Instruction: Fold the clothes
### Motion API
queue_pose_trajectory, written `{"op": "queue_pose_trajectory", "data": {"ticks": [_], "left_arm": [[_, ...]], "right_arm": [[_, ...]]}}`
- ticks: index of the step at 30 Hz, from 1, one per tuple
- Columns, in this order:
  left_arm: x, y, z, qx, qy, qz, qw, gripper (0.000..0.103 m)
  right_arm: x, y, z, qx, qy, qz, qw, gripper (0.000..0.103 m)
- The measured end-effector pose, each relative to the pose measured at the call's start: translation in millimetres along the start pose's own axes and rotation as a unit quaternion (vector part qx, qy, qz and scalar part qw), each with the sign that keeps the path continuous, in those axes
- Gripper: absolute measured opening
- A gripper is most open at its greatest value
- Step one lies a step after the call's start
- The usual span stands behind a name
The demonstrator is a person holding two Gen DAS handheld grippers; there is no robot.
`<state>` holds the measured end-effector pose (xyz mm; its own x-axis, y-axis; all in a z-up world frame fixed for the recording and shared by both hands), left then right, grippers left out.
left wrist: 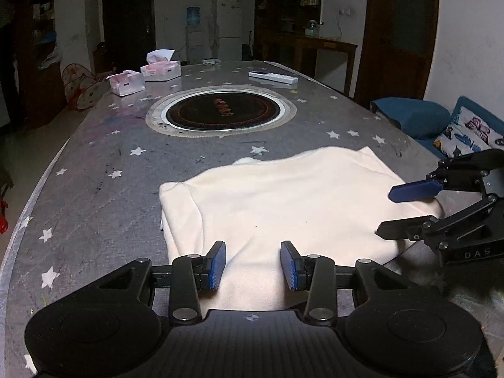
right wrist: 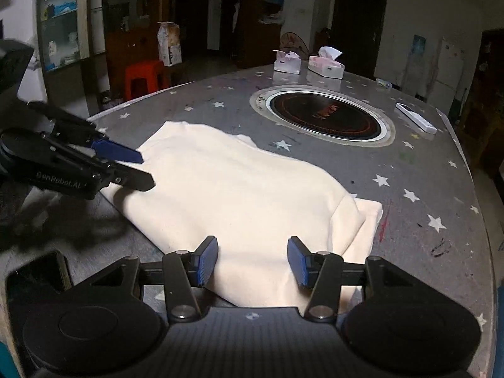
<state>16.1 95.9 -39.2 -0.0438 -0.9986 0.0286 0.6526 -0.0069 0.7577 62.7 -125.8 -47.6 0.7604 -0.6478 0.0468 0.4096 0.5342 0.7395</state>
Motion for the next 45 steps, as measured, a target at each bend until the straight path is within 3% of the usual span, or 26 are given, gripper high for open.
{"op": "queue_pose_trajectory", "data": {"ticks": [4,11,20,32,45], "left_arm": [[-1,0,3,-0.002,0.003,0.008,1.0000,0.042],[-4,-4,9,-0.001,0.006,0.028,0.9996,0.047],[-25,-8,21,-0.005,0.020,0.069,0.9974,0.055],[-52,-24,28,-0.014,0.016,0.114,0.9933,0.056],[-75,-26,41,0.000,0.043,0.139,0.9894,0.068]], "right_arm": [[-8,7,3,0.012,0.004,0.012,1.000,0.056],[-12,4,-6,-0.008,0.006,0.000,1.000,0.058],[-27,14,9,0.007,0.008,0.025,1.000,0.063],[-83,32,6,0.012,0.053,0.106,0.993,0.063],[-117,40,-19,-0.001,0.083,0.160,0.984,0.063]]}}
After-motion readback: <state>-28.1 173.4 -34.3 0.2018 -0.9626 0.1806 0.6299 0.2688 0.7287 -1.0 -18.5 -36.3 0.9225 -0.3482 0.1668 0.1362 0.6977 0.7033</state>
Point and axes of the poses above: each gripper's, at about its wrist camera, not at the fingertips, and z roughly against the way its jaws point, x to its right, y to its top, the point moved 1 cm from there along -z, roughly the way its jaws point
